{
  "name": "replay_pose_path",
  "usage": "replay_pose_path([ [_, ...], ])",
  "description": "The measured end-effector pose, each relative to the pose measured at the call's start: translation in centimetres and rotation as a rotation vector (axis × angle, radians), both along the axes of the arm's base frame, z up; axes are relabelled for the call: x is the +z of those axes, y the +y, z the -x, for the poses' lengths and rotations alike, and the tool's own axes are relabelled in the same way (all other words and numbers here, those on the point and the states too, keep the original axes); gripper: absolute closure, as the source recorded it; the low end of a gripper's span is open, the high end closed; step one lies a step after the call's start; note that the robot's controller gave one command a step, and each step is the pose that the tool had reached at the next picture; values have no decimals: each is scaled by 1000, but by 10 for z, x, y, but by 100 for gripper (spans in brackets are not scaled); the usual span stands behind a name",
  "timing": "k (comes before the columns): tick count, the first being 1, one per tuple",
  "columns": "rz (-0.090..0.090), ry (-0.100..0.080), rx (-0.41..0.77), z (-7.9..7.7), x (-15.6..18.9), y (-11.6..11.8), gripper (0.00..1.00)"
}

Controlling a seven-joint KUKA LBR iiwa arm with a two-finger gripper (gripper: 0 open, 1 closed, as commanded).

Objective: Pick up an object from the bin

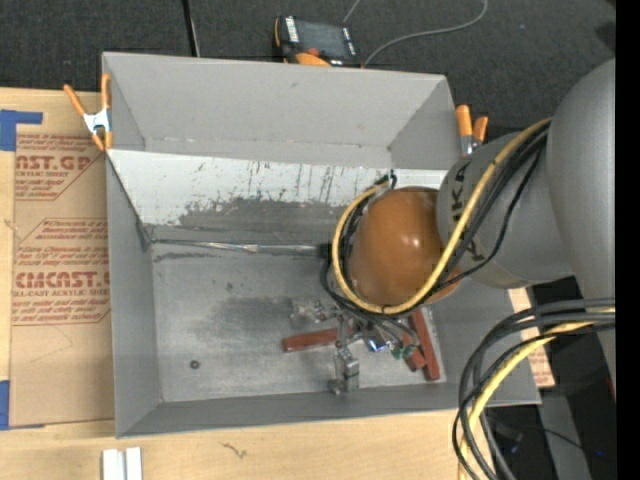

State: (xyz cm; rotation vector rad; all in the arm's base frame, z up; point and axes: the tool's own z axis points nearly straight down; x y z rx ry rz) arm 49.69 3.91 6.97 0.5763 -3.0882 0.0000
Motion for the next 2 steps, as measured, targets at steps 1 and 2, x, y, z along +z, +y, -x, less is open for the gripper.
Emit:
replay_pose_path([
  [1, -2, 0, 1, 0, 1, 1, 100],
  [2, 0, -8, -27, -13, 137, -29, 100],
])
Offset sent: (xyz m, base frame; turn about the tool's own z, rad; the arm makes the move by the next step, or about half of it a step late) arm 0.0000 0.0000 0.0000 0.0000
